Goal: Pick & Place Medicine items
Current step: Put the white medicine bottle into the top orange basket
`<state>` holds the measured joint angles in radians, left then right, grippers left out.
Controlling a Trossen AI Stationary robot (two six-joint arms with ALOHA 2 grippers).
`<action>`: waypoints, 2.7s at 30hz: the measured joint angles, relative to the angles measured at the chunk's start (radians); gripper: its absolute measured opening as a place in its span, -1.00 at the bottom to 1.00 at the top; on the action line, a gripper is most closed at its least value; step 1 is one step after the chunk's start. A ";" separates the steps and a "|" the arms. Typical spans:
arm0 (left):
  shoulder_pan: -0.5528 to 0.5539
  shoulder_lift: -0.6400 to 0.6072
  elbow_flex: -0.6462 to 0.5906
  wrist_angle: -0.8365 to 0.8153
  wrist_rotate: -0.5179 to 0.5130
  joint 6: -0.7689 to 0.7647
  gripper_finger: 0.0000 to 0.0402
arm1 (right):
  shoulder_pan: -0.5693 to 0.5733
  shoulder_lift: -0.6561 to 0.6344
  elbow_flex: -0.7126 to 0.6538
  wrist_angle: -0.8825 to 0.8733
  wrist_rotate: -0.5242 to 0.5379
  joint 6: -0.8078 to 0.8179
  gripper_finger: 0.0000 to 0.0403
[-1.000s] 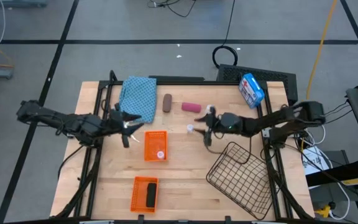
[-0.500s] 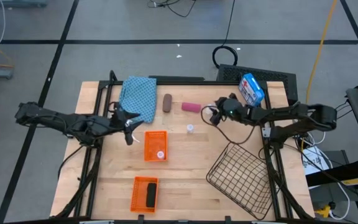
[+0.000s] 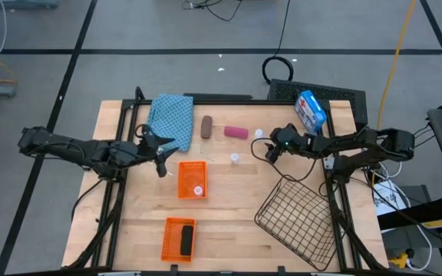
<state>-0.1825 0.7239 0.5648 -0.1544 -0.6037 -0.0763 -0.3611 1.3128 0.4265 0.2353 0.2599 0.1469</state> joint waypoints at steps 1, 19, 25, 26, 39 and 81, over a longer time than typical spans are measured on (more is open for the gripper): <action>0.000 -0.009 0.000 0.018 0.001 0.019 -0.22 | 0.000 0.000 -0.002 0.003 0.000 0.008 -0.02; 0.001 -0.170 0.000 0.006 0.028 0.048 -0.22 | -0.021 0.262 -0.003 0.274 -0.054 0.026 0.11; 0.002 -0.166 0.000 0.007 0.027 0.027 -0.22 | -0.049 0.327 -0.003 0.386 -0.057 0.021 0.24; 0.002 -0.166 0.000 0.007 0.027 0.025 -0.22 | -0.052 0.336 -0.003 0.406 -0.058 0.020 0.25; 0.003 -0.142 0.000 -0.006 0.026 0.012 -0.22 | -0.063 0.455 -0.003 0.606 -0.077 -0.011 0.15; 0.005 -0.063 -0.001 -0.009 0.010 0.002 -0.22 | -0.063 0.459 -0.003 0.614 -0.077 -0.034 -0.27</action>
<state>-0.1780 0.6607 0.5640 -0.1631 -0.5938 -0.0742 -0.4240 1.7718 0.4232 0.8489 0.1829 0.1129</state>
